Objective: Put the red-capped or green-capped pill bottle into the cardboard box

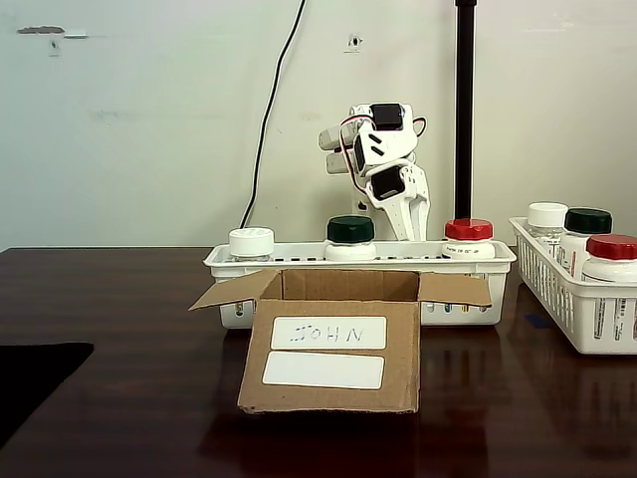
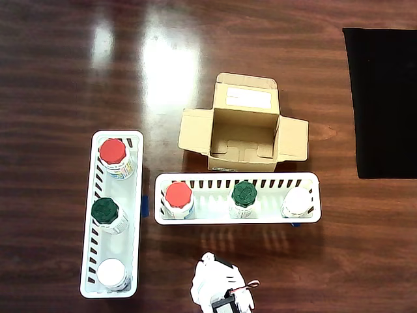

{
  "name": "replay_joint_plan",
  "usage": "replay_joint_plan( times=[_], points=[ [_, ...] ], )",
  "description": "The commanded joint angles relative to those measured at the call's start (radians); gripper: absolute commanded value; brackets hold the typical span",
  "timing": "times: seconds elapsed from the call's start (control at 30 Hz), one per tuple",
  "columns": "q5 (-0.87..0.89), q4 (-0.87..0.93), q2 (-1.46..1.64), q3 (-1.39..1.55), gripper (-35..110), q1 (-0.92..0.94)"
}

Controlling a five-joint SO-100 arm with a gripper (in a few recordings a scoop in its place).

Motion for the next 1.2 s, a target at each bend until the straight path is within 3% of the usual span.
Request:
replay_joint_plan(
  times=[0.0, 0.8, 0.9, 1.03, 1.17],
  points=[
    [-0.009, -0.011, 0.086, 0.002, -1, -0.038],
    [-0.011, -0.011, 0.086, 0.002, -1, -0.038],
    [0.193, -0.008, 0.025, 0.002, -1, 0.015],
    [0.086, -0.009, 0.069, 0.002, -1, 0.101],
    [0.308, -0.110, 0.087, 0.002, -1, 0.163]
  ],
)
